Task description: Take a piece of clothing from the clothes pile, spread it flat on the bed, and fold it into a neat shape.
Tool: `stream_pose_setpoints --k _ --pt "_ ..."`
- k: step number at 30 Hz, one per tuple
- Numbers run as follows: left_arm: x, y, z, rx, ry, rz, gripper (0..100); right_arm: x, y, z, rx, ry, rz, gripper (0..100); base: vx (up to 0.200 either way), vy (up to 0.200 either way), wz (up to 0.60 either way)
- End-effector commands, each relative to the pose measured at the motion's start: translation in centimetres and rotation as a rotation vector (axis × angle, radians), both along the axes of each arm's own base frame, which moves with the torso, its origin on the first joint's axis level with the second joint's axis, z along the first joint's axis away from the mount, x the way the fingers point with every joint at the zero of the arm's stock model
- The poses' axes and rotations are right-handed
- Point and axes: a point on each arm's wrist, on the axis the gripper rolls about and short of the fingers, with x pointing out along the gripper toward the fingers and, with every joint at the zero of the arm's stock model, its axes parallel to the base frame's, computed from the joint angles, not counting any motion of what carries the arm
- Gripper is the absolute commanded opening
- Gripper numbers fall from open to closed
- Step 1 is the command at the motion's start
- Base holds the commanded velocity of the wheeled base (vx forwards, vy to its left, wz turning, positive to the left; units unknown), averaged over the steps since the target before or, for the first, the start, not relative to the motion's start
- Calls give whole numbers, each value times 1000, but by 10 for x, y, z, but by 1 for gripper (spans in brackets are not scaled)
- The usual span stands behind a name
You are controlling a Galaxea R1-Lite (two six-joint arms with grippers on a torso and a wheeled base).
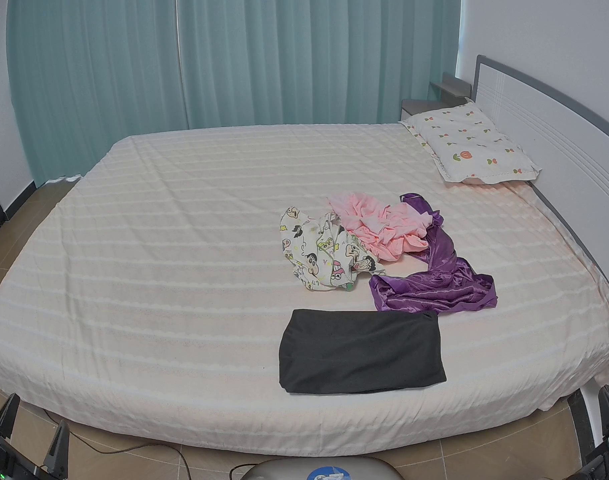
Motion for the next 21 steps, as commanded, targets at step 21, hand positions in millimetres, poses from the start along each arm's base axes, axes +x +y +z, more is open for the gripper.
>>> stream_pose_setpoints --k 21 --pt "0 0 -5 0 0 0 100 0 0 -5 -4 3 2 0 0 0 0"
